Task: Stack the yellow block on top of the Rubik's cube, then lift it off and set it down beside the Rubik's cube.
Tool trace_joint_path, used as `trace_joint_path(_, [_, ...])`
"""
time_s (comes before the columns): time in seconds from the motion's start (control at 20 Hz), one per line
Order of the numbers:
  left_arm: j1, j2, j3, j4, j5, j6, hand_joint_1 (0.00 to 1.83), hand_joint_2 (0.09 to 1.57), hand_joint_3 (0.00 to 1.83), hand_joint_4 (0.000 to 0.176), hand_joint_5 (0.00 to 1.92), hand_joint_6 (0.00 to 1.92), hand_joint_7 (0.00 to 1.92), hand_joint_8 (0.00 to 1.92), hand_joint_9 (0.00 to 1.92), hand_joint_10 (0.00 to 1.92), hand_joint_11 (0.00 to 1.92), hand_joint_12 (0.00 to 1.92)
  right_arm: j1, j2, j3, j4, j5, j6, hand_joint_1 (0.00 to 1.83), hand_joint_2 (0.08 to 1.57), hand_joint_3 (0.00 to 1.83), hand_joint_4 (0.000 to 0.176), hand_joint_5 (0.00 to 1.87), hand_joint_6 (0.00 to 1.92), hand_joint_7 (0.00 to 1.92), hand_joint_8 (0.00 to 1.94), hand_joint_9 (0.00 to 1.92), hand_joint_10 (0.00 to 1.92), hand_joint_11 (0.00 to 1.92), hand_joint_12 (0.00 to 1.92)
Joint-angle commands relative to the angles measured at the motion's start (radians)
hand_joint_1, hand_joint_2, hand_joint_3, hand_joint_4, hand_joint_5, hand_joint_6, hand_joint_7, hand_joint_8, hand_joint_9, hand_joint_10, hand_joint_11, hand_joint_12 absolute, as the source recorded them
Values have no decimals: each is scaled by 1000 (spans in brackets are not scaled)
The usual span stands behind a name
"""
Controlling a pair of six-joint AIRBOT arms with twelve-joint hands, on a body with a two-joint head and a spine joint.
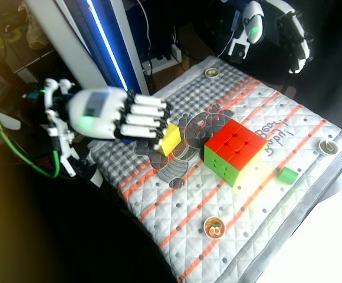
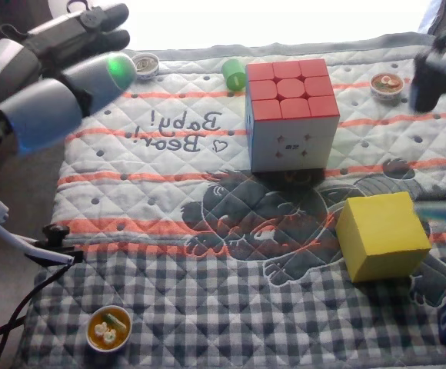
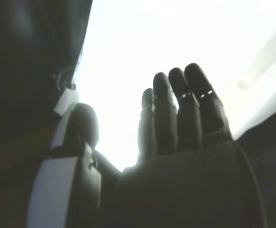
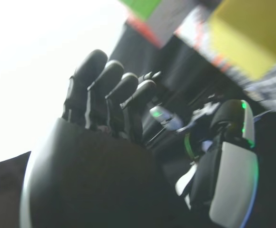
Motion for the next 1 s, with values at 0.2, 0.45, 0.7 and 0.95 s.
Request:
trace_joint_path(0.2, [10,61,-5,102,340,-148,606,1287,1,0,485,233,602,561,535,919,375,1523,6,-8,-9,107,465,-72,668,1135,16,0,206,1578,322,1564,259,1592,99,1834])
trace_joint_path(0.45, [-27,96,-47,185,509,-91,147,1253,0,104,242,3,289,43,486,483,195,1584,57,-33,-4,137,588,-135,289,1303,24,0,15,1046,181,969,240,1202,88,1687])
trace_joint_path(0.7, [-25,136,-82,227,640,-23,311,1078,0,139,0,0,131,3,207,35,0,460,193,-36,20,101,588,-186,52,1238,0,135,17,32,56,251,3,764,0,1284])
trace_joint_path(0.95, [-2,182,-144,223,682,60,3,1284,11,83,284,12,246,0,191,11,0,514,201,-39,-9,94,588,-184,2,1269,17,95,17,461,240,208,32,901,0,1482])
